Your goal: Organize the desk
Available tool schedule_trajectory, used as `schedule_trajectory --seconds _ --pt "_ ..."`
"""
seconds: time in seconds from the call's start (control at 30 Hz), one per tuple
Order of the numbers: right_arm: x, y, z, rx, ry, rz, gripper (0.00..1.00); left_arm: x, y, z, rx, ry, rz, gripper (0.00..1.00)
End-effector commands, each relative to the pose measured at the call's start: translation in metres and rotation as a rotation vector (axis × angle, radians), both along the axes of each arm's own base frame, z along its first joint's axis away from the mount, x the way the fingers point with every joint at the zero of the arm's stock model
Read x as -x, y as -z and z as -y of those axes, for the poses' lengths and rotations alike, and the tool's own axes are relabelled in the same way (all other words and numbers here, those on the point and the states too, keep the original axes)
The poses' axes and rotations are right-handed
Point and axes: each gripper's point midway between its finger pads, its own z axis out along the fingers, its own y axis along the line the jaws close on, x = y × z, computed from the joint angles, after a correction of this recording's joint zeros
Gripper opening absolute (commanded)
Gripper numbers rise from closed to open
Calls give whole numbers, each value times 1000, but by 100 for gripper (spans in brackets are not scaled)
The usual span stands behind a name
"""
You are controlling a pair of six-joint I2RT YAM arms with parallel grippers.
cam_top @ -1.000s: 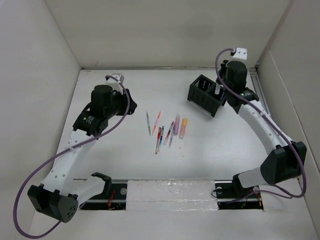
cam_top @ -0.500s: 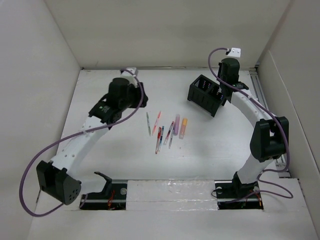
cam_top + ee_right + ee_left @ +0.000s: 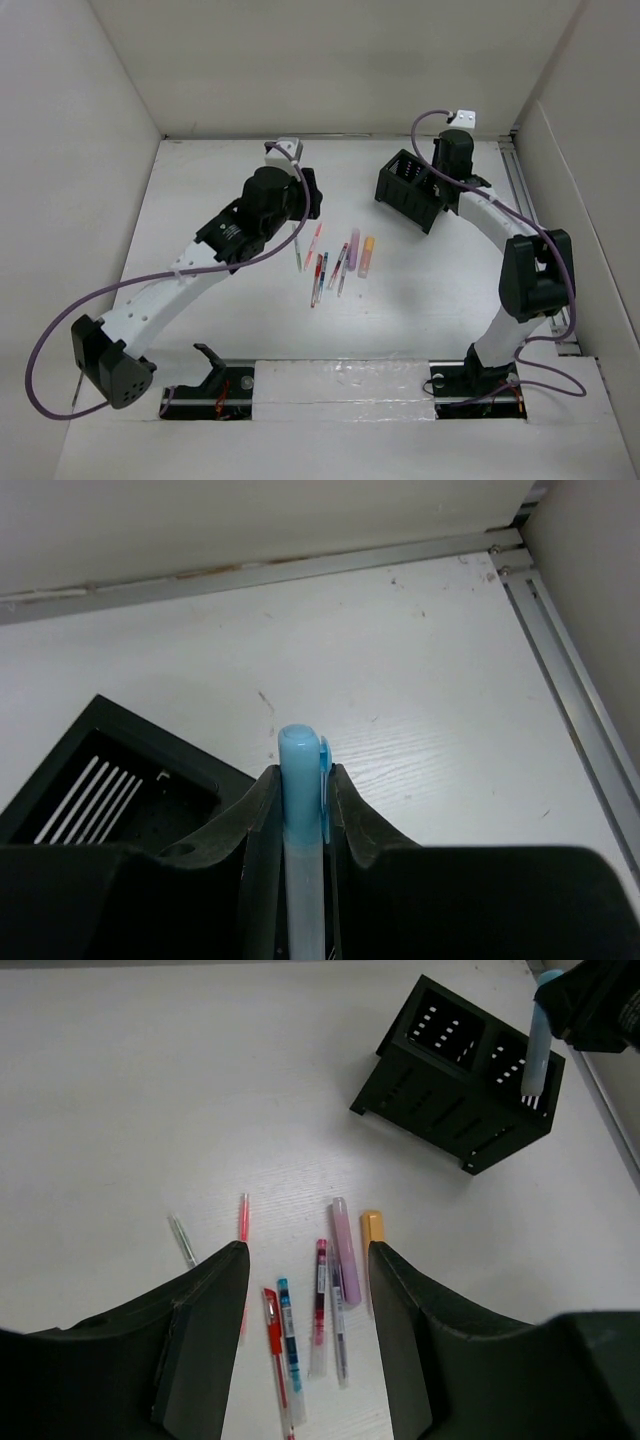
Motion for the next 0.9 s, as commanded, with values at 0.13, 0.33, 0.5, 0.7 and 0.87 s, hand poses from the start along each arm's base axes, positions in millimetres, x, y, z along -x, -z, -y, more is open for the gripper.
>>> schedule_trajectory --seconds 0.13,0.33,0.5,0.7,0.87 --pt "-6 -12 -4 -18 -18 69 27 19 13 -12 92 -24 -50 47" --pt "17 -15 -16 -31 -45 71 51 21 6 -17 102 -40 -38 47" --pt "35 -42 -22 -57 -61 116 55 20 4 -18 100 -46 -38 47" --pt "80 -46 -64 -90 -224 66 5 22 4 -20 117 -65 -47 46" --pt "127 19 -130 -118 -429 -140 3 25 8 -23 126 -77 -61 46"
